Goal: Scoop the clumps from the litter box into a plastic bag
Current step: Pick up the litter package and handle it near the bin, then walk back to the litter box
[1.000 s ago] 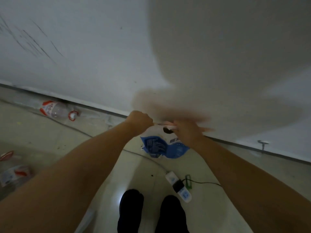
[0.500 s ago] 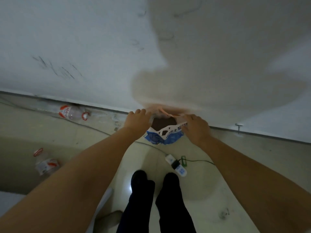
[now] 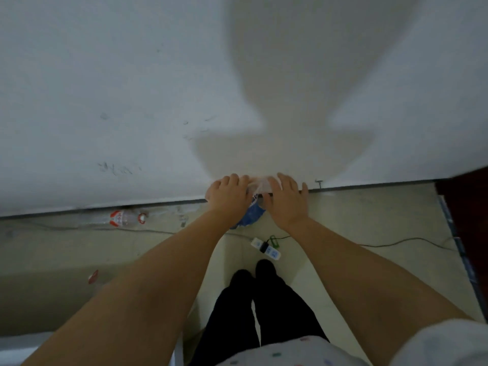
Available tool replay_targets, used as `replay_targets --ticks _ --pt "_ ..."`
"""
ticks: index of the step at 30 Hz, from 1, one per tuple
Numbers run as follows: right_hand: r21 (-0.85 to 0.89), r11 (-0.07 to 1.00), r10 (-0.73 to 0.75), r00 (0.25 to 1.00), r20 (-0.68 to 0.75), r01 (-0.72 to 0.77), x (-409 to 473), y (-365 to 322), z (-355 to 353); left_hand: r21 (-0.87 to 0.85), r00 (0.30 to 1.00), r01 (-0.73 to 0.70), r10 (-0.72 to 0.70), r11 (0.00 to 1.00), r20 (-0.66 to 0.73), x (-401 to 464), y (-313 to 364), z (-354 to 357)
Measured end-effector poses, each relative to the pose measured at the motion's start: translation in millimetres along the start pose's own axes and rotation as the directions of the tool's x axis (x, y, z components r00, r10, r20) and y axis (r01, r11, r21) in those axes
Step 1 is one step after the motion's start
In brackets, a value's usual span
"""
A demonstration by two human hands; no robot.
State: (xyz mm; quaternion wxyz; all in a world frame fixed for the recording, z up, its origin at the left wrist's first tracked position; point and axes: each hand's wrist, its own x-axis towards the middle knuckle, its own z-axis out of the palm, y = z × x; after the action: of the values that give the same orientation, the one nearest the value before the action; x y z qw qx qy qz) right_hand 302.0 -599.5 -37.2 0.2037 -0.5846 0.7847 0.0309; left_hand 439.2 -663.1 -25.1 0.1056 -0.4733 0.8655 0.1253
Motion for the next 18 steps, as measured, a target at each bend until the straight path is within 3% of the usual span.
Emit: replay_targets --ticks 6,11,18 --pt "0.091 0.968 0.243 0.966 -0.088 -0.235 -49.3 38.3 -11.3 0.06 0.978 -0.202 0.205 0.977 -0.047 -5.8 30.2 -11.8" --pt "0.187 0.867 0.481 0.874 -0.065 -0.462 -125.7 78.1 0.7 0.154 0.9 -0.436 0.432 0.887 0.064 -21.9 80.6 -9.0" --pt "0.278 0.57 0.807 0.59 -0.011 -0.774 -276.0 147.7 18.8 0.263 0.657 -0.749 0.735 0.609 0.167 -73.4 225.9 4.1"
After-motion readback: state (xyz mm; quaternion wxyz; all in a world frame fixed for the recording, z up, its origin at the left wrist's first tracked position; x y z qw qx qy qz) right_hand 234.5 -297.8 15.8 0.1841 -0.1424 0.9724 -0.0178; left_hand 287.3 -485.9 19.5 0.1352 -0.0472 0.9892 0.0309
